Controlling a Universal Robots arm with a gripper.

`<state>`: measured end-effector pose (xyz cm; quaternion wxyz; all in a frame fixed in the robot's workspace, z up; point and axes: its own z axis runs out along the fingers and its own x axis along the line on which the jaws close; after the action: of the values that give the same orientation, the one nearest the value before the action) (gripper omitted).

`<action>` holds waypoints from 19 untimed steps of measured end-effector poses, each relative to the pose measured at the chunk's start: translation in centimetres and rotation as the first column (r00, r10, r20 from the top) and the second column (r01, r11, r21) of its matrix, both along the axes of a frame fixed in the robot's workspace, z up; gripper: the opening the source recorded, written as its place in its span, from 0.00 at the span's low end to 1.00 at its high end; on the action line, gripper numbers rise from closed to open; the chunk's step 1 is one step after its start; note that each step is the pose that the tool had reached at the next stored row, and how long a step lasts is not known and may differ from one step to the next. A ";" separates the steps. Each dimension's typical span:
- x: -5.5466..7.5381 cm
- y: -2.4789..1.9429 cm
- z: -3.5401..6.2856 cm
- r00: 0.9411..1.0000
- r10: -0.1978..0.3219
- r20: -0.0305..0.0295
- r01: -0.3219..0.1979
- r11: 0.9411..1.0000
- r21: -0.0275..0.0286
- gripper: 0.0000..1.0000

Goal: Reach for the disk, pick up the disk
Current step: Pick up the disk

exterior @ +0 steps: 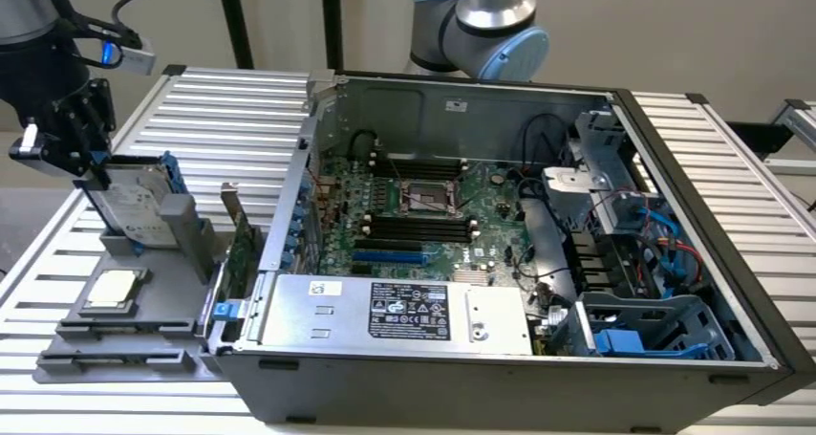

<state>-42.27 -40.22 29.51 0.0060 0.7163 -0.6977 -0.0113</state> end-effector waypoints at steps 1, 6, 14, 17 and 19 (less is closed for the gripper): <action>0.0 0.00 0.00 1.000 0.000 0.000 0.000 1.000 0.000 0.33; 0.0 0.00 0.00 1.000 0.000 0.000 0.000 1.000 0.000 0.33; 0.0 -0.19 -0.01 1.000 0.000 0.000 0.000 1.000 0.000 0.33; 0.0 -0.31 0.00 1.000 -0.001 0.000 0.001 1.000 0.000 0.33; 0.0 -0.39 0.00 1.000 -0.001 0.000 0.001 1.000 0.000 0.33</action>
<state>-42.27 -40.61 29.50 0.0059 0.7160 -0.6980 -0.0113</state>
